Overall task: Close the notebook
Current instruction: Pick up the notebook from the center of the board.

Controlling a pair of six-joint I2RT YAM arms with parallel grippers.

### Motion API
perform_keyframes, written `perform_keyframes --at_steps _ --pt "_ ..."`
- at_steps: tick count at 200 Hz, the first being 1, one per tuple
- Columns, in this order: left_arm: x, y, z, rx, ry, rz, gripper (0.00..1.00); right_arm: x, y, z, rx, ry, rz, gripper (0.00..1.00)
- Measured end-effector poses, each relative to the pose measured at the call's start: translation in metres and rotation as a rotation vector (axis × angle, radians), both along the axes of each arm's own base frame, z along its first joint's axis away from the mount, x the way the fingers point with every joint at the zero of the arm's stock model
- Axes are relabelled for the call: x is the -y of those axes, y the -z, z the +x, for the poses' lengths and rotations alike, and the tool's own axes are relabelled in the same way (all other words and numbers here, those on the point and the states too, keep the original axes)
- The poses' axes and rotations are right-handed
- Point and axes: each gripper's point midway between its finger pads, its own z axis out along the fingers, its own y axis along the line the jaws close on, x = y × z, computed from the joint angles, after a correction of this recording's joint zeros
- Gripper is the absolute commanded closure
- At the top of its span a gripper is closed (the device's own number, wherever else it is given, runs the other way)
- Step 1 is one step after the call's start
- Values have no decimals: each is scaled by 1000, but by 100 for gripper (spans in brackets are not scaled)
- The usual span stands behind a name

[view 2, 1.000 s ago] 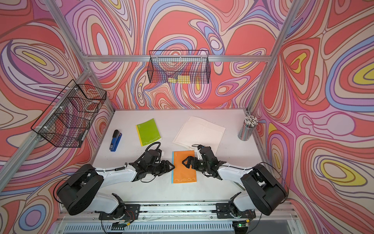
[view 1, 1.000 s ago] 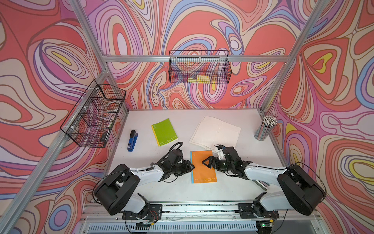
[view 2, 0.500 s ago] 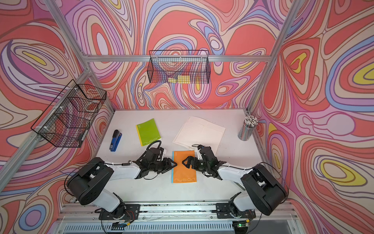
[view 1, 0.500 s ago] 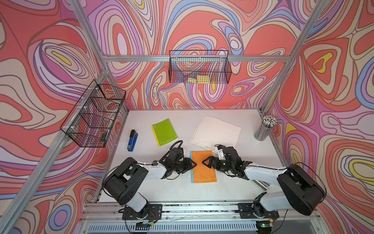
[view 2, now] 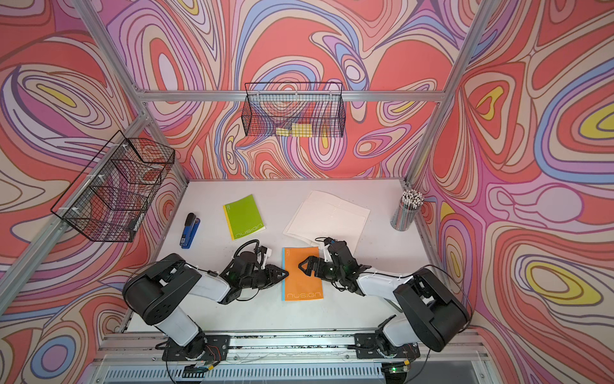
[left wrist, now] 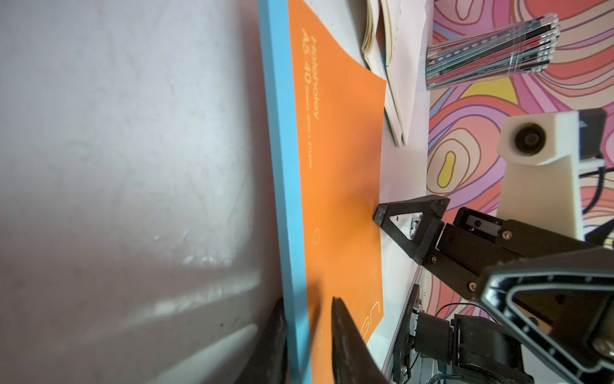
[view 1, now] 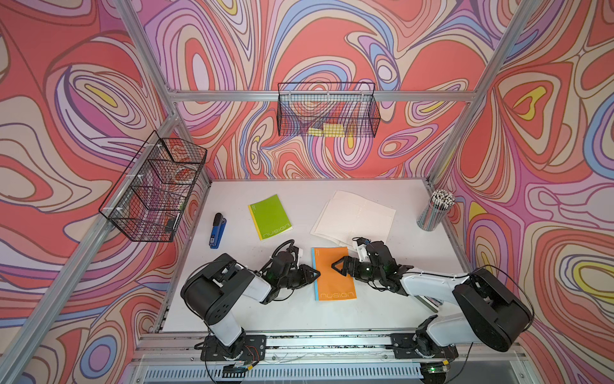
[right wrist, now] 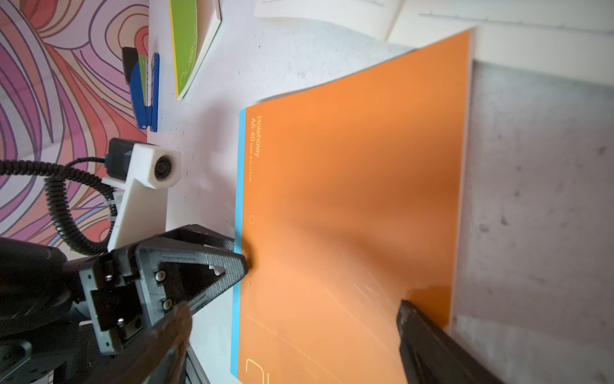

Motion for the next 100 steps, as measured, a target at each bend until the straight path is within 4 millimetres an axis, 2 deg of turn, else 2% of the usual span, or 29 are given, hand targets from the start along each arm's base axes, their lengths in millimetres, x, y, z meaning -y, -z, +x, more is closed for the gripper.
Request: perform_keyframes --at_steps 37,100 --pt "1 3 -1 -3 1 -26 100 0 0 0 1 0 0 2" --pt "3 -1 -1 -7 7 -26 100 2 -1 -2 -3 -4 -13 1"
